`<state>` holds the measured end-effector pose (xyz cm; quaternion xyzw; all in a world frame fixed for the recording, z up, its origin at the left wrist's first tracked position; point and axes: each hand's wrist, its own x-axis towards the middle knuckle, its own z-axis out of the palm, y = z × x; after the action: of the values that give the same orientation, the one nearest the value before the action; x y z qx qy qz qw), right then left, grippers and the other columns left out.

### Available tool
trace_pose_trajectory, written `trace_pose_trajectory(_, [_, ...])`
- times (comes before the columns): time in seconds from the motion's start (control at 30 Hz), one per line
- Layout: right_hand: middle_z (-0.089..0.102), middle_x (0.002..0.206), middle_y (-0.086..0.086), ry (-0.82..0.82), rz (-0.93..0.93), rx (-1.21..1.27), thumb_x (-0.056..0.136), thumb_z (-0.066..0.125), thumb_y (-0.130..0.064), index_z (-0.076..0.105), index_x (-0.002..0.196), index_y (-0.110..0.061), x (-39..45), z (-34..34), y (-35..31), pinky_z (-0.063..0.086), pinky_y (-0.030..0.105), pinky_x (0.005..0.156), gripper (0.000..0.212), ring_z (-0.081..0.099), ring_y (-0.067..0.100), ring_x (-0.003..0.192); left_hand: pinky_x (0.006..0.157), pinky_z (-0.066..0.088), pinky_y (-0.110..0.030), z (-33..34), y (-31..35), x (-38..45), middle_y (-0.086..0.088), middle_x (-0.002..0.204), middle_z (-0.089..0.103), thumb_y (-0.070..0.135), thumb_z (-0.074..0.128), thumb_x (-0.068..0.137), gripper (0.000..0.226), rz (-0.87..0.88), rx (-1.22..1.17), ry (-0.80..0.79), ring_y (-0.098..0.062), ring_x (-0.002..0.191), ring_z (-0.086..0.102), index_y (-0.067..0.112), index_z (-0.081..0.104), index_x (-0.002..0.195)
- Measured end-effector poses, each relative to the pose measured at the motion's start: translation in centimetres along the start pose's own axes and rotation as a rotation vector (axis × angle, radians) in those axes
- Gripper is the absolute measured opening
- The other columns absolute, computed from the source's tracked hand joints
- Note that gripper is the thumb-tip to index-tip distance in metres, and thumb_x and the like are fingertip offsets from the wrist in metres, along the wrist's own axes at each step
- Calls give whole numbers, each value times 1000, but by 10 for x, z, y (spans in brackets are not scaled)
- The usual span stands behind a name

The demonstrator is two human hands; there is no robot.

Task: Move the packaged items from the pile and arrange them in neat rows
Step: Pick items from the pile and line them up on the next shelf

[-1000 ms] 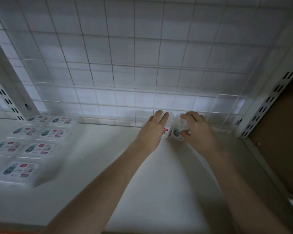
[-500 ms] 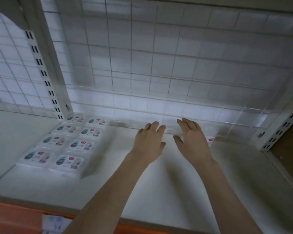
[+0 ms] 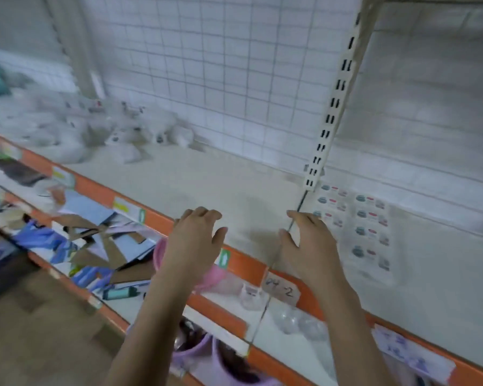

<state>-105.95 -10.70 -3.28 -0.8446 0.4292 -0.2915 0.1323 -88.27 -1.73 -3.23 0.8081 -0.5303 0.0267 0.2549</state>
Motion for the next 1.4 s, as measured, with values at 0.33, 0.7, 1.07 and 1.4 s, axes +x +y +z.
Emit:
trace_pose_trajectory(0.33, [53, 127, 4, -160, -120, 5, 90, 53, -24, 50, 128, -13, 71, 130, -155, 30, 25, 97, 40, 44, 22, 119, 83, 44, -37, -60, -192, 23, -7, 111, 63, 27, 55, 89, 30, -156, 32, 69, -28, 103, 53, 14, 61, 116])
trace_pose_trajectory(0.7, [43, 134, 10, -295, -108, -14, 92, 48, -29, 38, 135, -10, 214, 247, -252, 31, 32, 97, 48, 37, 26, 122, 84, 42, -35, -102, -337, 137, -8, 112, 62, 26, 57, 89, 31, -221, 85, 136, -29, 107, 53, 11, 60, 116])
trace_pose_trajectory(1.07, [45, 125, 17, -469, 225, -208, 79, 50, -66, 41, 128, -4, 293, 313, -288, 36, 38, 95, 80, 41, 33, 118, 87, 40, -34, -115, -418, 221, -9, 118, 56, 23, 59, 88, 32, -183, 11, 159, -30, 108, 49, 9, 61, 116])
trace_pose_trajectory(1.4, [42, 131, 14, -135, 526, -14, 76, 73, -30, 30, 132, -6, 281, 319, -326, 39, 35, 88, 74, 47, 32, 115, 80, 42, -28, -117, -444, 306, -7, 110, 60, 16, 61, 87, 30, 188, -187, 23, -25, 100, 56, 9, 61, 115])
